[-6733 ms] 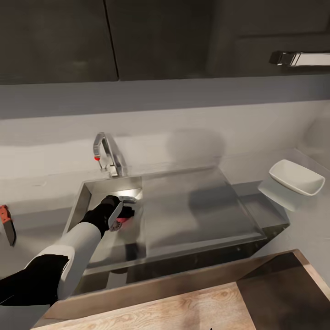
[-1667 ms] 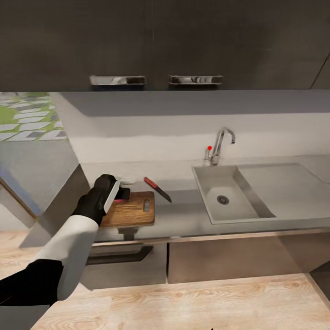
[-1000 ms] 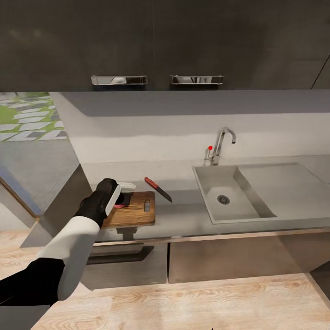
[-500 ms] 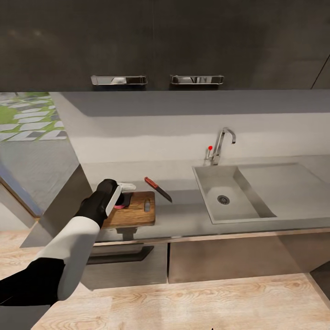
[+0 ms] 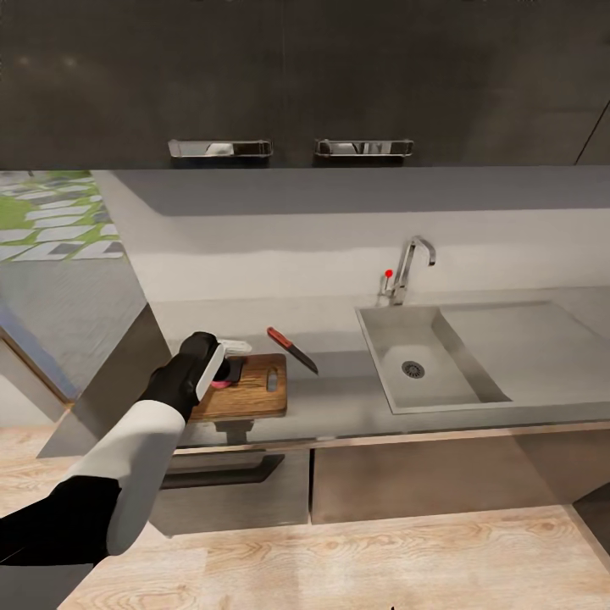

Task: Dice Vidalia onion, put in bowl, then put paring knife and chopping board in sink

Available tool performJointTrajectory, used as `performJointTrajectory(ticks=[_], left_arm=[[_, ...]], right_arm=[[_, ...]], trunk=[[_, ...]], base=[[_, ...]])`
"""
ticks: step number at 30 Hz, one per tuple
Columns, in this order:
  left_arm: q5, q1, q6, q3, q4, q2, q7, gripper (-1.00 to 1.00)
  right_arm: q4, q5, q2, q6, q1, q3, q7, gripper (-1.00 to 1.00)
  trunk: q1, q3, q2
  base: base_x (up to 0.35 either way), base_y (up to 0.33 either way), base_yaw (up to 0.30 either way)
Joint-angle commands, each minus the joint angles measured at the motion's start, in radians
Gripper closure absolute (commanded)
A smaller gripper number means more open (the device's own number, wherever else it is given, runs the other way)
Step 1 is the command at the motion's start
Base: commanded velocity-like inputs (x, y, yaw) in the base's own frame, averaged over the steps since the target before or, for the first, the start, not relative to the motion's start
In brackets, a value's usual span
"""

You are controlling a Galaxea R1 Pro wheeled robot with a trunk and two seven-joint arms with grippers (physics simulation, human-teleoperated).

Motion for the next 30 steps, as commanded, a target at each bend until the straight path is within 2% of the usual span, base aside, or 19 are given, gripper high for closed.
performJointTrajectory(ticks=[1,17,18,30], left_arm=[[0.003,0.0,0.004,-0.002,0.003,0.0,0.005,1.0],[0.002,0.0,0.003,-0.002,0.007,0.0,0.005,1.0],[0.001,0.0,0.003,-0.002,0.007,0.0,0.005,-1.0],[0.001,0.0,0.003,-0.004,0.005,-0.001,0.005,-1.0]], right_arm=[[0.001,0.006,0.0,-0.003,-0.001,-0.006,-0.003,-1.0],[0.001,0.006,0.0,-0.003,-0.001,-0.006,-0.003,-1.0],[0.001,0.006,0.0,-0.003,-0.001,-0.006,-0.003,-1.0],[0.001,0.006,0.0,-0.003,-0.001,-0.006,-0.003,-1.0]], trunk=[[0.001,-0.002,-0.002],[0.001,-0.002,-0.002],[0.001,-0.002,-0.002],[0.001,-0.002,-0.002]], base=[[0.0,0.0,0.0],[0.0,0.0,0.0],[0.0,0.0,0.0],[0.0,0.0,0.0]])
